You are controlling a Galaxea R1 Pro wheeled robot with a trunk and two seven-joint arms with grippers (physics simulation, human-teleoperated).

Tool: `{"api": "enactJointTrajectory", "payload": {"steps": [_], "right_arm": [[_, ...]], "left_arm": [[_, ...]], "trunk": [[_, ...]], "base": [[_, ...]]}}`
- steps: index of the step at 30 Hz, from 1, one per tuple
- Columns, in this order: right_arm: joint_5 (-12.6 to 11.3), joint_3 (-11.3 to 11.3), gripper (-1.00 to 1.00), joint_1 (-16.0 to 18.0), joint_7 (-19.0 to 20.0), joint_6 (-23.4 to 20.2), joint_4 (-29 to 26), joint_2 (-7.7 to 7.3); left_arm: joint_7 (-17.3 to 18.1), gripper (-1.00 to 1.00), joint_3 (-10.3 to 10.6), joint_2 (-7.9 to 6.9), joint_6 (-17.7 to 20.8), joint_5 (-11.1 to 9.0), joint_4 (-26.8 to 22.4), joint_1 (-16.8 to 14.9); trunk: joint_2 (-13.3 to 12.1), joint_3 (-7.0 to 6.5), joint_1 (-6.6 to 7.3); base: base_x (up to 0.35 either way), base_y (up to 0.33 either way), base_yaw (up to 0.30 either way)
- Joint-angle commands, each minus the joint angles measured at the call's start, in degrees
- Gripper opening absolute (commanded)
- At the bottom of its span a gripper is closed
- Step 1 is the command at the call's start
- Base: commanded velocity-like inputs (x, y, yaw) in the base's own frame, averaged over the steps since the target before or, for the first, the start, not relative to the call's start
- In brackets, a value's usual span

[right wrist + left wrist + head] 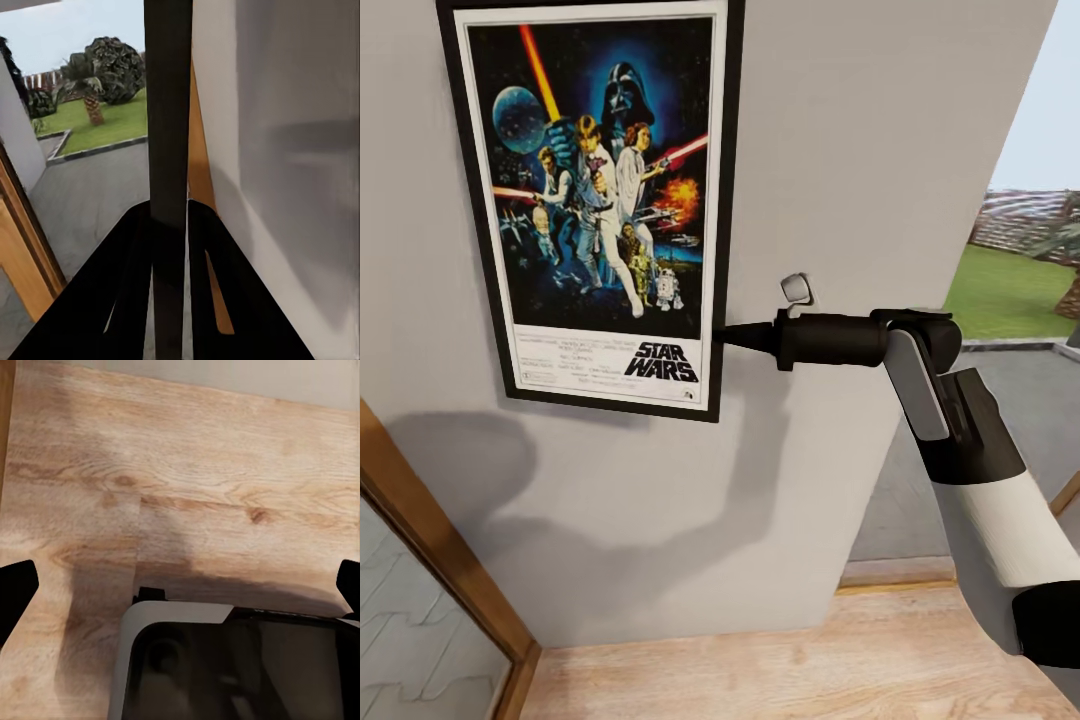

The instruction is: Pick up the poster from the kitchen countertop and hang it on one of the wall nails in the kitchen.

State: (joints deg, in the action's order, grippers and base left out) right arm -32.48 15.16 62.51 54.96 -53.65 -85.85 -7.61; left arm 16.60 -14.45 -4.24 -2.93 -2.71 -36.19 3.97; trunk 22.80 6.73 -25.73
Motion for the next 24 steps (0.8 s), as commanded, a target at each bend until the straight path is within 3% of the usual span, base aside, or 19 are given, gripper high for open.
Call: {"api": "enactJointTrajectory", "payload": {"steps": [1,24], "right_arm": [[-0.3,0.04,-1.0,0.07,0.06,-0.32,-0.01,-0.03],[-0.3,0.02,-1.0,0.07,0.06,-0.32,0.0,-0.03]], "left_arm": [[0.36,1.0,-0.14,0.02,0.03,-0.28,-0.04,-0.01],[0.36,1.0,-0.14,0.01,0.01,-0.28,-0.1,0.0]], "trunk": [[0.12,0.11,-0.05],[0.12,0.11,-0.05]], "base": [[0.129,0.0,0.0],[0.012,0.0,0.0]]}}
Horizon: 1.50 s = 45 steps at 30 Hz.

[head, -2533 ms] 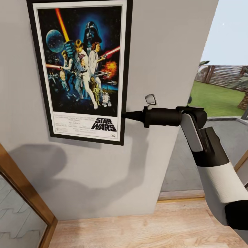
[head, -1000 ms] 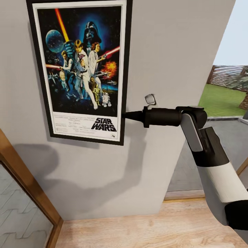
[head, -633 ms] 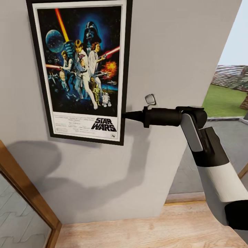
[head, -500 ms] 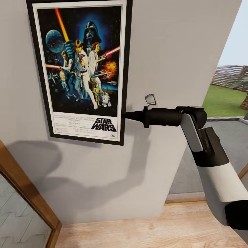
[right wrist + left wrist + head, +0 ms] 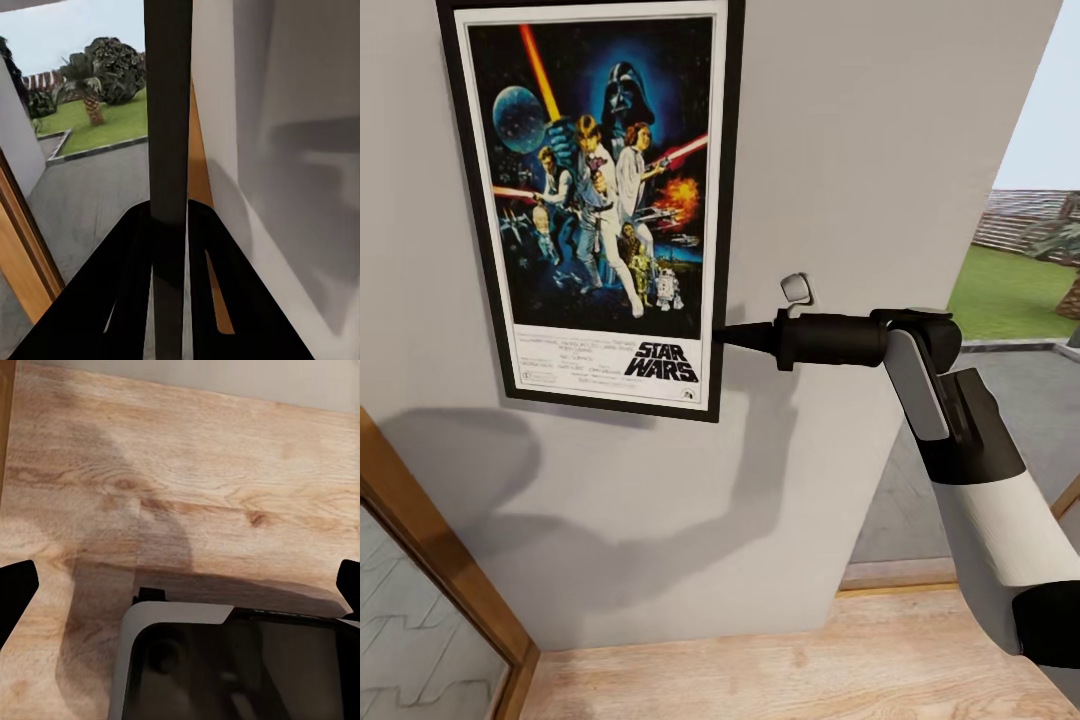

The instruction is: Pick up the poster from the kitchen countertop and hang it on one of the wall nails in the kitchen.

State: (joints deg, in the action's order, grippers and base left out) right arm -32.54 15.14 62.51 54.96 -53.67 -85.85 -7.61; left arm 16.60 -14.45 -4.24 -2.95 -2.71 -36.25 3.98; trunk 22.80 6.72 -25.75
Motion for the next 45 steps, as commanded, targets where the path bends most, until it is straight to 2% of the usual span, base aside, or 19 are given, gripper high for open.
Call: {"api": "enactJointTrajectory", "payload": {"steps": [1,45], "right_arm": [[-0.24,0.05,-1.0,0.07,0.06,-0.29,0.02,-0.03],[-0.31,-0.02,-1.0,0.07,0.15,-0.26,-0.02,-0.03]], "left_arm": [[0.36,1.0,-0.14,0.02,0.01,-0.28,-0.05,-0.01],[0.36,1.0,-0.15,0.1,0.01,-0.28,-0.2,0.02]], "trunk": [[0.12,0.11,-0.04],[0.12,0.11,-0.04]], "base": [[0.0,0.0,0.0],[0.033,0.0,0.0]]}}
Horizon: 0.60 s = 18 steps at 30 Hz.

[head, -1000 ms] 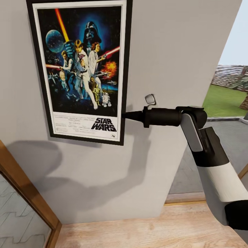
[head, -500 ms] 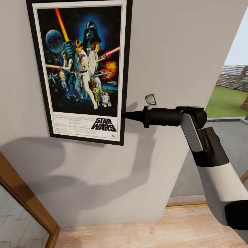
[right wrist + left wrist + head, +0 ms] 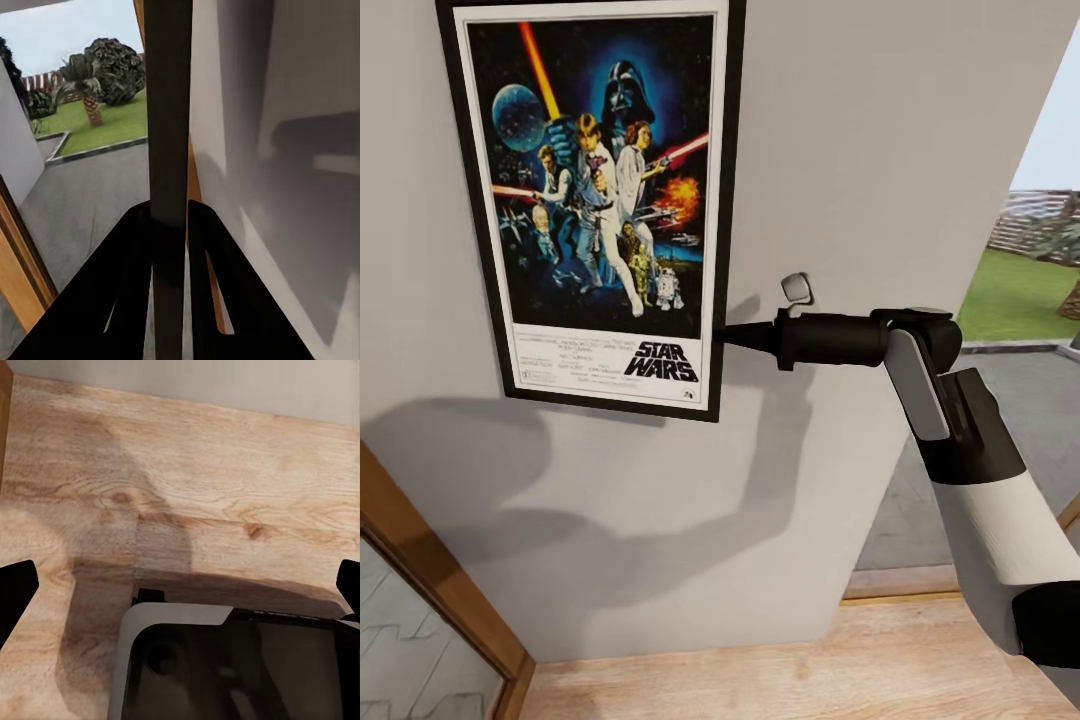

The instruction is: Pick up the poster from the kitchen countertop and hang it on one of the wall nails in the kitchen.

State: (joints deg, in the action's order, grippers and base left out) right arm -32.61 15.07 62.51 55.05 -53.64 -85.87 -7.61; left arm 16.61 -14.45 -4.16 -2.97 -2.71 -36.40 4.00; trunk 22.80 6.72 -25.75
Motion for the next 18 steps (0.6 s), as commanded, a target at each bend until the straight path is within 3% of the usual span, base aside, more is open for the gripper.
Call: {"api": "enactJointTrajectory", "payload": {"steps": [1,18], "right_arm": [[-0.25,0.04,-1.0,0.07,0.06,-0.29,0.0,-0.03],[-0.26,0.04,-1.0,0.07,0.06,-0.24,0.0,-0.03]], "left_arm": [[0.36,1.0,-0.14,0.02,0.03,-0.28,-0.05,0.0],[0.36,1.0,-0.21,-0.28,-0.02,-0.35,0.08,0.05]], "trunk": [[0.12,0.11,-0.04],[0.12,0.11,-0.04]], "base": [[0.0,0.0,0.0],[0.0,0.0,0.0]]}}
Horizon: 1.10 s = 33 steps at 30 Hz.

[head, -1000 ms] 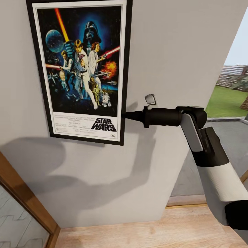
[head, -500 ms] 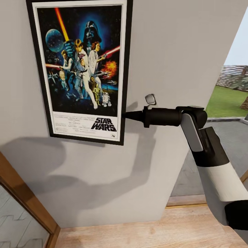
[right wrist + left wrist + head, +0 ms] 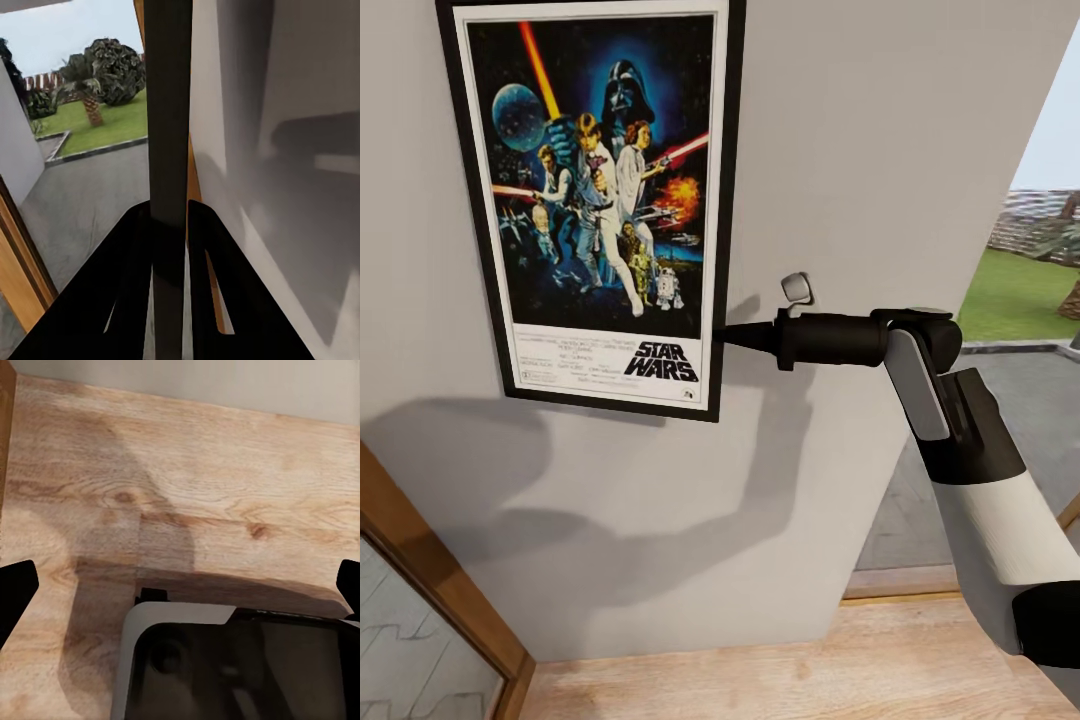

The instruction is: Pick up the poster from the kitchen countertop and hang it on one of the wall nails in the kitchen.

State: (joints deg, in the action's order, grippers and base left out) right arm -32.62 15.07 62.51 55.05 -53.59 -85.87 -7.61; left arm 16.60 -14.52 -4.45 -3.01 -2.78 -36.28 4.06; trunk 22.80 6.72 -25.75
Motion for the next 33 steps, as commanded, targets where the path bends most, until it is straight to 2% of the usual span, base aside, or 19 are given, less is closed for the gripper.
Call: {"api": "enactJointTrajectory", "payload": {"steps": [1,10,33], "right_arm": [[-0.25,0.04,-1.0,0.07,0.06,-0.29,0.0,-0.03],[-0.25,0.04,-1.0,0.07,0.06,-0.29,0.0,-0.03],[-0.25,0.04,-1.0,0.07,0.06,-0.29,0.0,-0.03]], "left_arm": [[0.36,1.0,-0.14,0.01,0.03,-0.29,-0.04,-0.01],[0.36,1.0,-0.16,-0.03,0.02,-0.3,-0.02,0.0],[0.36,1.0,-0.16,-0.03,0.02,-0.3,-0.02,-0.01]], "trunk": [[0.12,0.11,-0.04],[0.12,-0.08,-0.04],[0.12,-2.17,-0.04]], "base": [[0.0,0.0,0.0],[0.0,0.0,0.0],[0.0,0.0,0.0]]}}
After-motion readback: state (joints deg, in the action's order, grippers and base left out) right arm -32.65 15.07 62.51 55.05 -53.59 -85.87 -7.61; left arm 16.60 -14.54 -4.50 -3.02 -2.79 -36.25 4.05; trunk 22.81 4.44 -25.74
